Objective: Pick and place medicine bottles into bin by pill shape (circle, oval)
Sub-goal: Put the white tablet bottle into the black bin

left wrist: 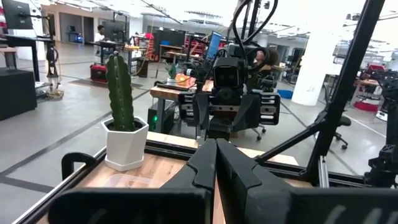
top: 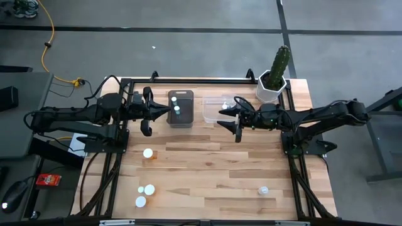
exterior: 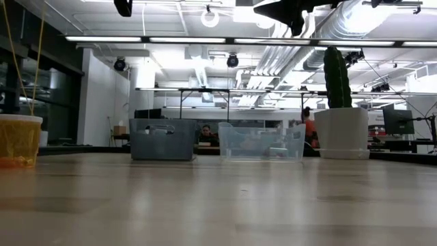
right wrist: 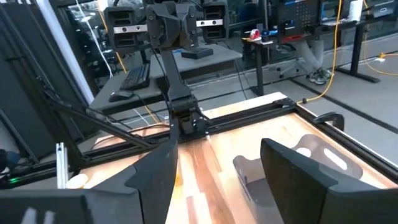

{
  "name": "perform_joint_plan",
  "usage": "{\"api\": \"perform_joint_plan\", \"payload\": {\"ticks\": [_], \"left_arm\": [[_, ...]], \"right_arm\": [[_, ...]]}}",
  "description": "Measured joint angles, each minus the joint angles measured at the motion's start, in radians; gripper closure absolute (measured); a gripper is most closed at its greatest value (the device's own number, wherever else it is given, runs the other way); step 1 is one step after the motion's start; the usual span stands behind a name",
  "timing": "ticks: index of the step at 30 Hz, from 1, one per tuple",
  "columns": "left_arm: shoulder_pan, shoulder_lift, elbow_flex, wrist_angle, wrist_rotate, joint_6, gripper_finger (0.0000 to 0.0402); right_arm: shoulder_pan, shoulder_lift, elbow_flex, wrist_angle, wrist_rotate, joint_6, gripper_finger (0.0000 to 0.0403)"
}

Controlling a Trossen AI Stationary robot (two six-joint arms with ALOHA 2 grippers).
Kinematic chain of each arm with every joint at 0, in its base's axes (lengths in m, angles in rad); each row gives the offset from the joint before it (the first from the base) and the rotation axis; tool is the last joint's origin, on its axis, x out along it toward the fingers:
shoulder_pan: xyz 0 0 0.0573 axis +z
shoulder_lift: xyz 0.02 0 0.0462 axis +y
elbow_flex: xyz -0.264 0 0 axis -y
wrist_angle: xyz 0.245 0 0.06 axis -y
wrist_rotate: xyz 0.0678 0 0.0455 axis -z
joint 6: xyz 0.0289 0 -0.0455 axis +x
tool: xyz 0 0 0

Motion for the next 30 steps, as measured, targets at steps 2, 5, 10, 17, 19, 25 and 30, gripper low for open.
{"api": "perform_joint_plan", "payload": {"ticks": [2,5,10,17,19,25,30], "left_arm": [[0.0,0.0,0.0,0.0,0.011,0.0,0.0401],[0.0,0.0,0.0,0.0,0.014,0.0,0.0401],[0.0,0.0,0.0,0.0,0.002,0.0,0.0401],[-0.001,0.0,0.0,-0.019,-0.017,0.054,0.0357],[-0.001,0.0,0.0,-0.032,-0.023,0.045,0.0327],[-0.001,0.0,0.0,-0.037,-0.029,0.028,0.0236],[-0.001,0.0,0.0,-0.036,-0.029,0.026,0.0194]], "right_arm": [[0.001,0.0,0.0,0.0,-0.014,0.0,0.0181],[0.006,0.0,0.0,0.0,-0.021,-0.001,0.0181],[0.013,0.0,0.0,0.0,-0.022,-0.001,0.0181],[0.013,0.0,0.0,0.0,-0.028,-0.001,0.0181],[0.013,0.0,0.0,0.0,-0.037,-0.001,0.0181],[0.013,0.0,0.0,0.0,-0.049,-0.001,0.0181],[0.013,0.0,0.0,0.0,-0.049,0.0,0.0181]]}}
